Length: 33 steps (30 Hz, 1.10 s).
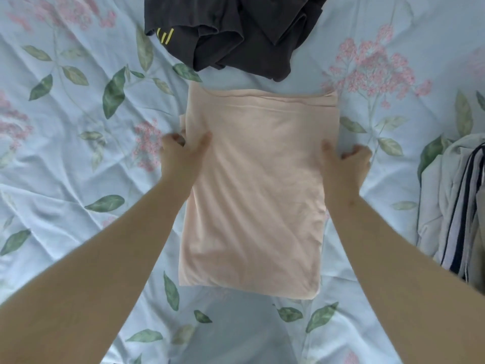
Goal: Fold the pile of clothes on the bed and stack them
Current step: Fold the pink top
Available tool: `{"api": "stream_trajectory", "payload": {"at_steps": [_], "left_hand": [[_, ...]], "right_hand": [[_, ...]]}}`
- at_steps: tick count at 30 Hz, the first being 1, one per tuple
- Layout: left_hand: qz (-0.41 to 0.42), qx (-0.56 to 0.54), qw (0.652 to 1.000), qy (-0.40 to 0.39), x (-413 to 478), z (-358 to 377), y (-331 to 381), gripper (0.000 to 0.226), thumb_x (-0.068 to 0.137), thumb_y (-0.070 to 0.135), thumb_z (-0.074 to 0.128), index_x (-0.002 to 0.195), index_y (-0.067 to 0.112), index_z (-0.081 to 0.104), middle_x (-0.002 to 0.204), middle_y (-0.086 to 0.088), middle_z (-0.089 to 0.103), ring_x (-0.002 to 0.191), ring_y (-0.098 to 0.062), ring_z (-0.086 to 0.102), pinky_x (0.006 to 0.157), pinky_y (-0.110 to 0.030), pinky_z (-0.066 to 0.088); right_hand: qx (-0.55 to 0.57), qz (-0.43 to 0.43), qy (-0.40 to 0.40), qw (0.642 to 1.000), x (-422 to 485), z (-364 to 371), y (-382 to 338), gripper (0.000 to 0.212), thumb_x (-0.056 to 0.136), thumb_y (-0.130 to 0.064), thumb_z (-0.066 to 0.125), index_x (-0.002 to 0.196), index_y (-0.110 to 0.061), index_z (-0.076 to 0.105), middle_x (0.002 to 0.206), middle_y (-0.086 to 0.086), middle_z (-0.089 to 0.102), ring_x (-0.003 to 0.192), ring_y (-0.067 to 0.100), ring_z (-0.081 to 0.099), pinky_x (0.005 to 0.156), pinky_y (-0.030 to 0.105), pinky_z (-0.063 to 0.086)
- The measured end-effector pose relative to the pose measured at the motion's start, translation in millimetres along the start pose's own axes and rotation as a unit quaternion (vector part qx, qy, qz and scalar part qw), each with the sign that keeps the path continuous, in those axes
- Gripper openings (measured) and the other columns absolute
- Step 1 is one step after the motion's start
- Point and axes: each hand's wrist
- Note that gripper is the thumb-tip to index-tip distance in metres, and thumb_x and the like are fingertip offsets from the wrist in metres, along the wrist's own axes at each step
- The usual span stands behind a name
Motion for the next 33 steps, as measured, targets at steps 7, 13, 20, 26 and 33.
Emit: {"api": "stream_trajectory", "payload": {"at_steps": [7, 13, 20, 26, 33], "left_hand": [[-0.115, -0.050, 0.980, -0.157, -37.1, -17.1, -38.2, 0.037, 0.084, 0.037, 0.068, 0.109, 0.011, 0.062, 0.103, -0.006, 0.068, 0.095, -0.026, 0.065, 0.086, -0.039, 0.053], [-0.064, -0.186, 0.954, -0.227, -46.6, -45.4, -8.8, 0.025, 0.090, 0.024, 0.062, 0.112, 0.012, 0.063, 0.101, -0.002, 0.072, 0.090, -0.015, 0.070, 0.067, -0.023, 0.056], [0.128, -0.236, 0.922, -0.279, -101.6, -106.7, 24.1, 0.015, 0.078, 0.032, 0.070, 0.091, 0.027, 0.077, 0.105, 0.006, 0.072, 0.101, -0.008, 0.066, 0.083, -0.019, 0.051], [0.063, -0.121, 0.964, -0.228, -152.7, -130.7, -37.5, 0.048, 0.057, 0.066, 0.075, 0.082, 0.025, 0.077, 0.095, 0.006, 0.074, 0.097, -0.009, 0.066, 0.091, -0.024, 0.044], [-0.126, 0.138, 0.957, -0.223, -170.3, -100.3, -158.7, 0.045, 0.085, 0.041, 0.065, 0.118, 0.014, 0.052, 0.112, -0.008, 0.062, 0.097, -0.027, 0.059, 0.071, -0.032, 0.043]], "right_hand": [[0.071, 0.147, -0.162, 0.973, -49.8, -24.4, 41.9, 0.039, 0.078, -0.029, 0.075, 0.105, -0.020, 0.048, 0.096, -0.002, 0.063, 0.082, 0.016, 0.063, 0.068, 0.029, 0.052], [0.245, 0.143, -0.315, 0.906, -50.1, -57.0, 4.7, 0.015, 0.088, -0.011, 0.062, 0.102, -0.016, 0.064, 0.091, -0.002, 0.075, 0.082, 0.013, 0.072, 0.063, 0.023, 0.056], [0.279, -0.001, -0.353, 0.893, -85.8, -122.0, -24.0, 0.029, 0.087, -0.011, 0.046, 0.098, -0.019, 0.072, 0.097, -0.005, 0.073, 0.092, 0.011, 0.068, 0.072, 0.032, 0.057], [0.110, 0.005, -0.332, 0.937, -129.9, -147.3, 27.5, 0.016, 0.091, -0.026, 0.057, 0.098, -0.025, 0.071, 0.102, -0.004, 0.072, 0.097, 0.013, 0.065, 0.092, 0.034, 0.046], [-0.078, 0.167, -0.300, 0.936, -176.4, -133.2, 132.9, 0.017, 0.085, -0.016, 0.066, 0.099, -0.012, 0.058, 0.089, -0.002, 0.060, 0.077, 0.010, 0.051, 0.059, 0.023, 0.038]]}}
Point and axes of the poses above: each hand's wrist, its own x-axis towards the middle knuckle, its own z-axis out of the palm, y = z × x
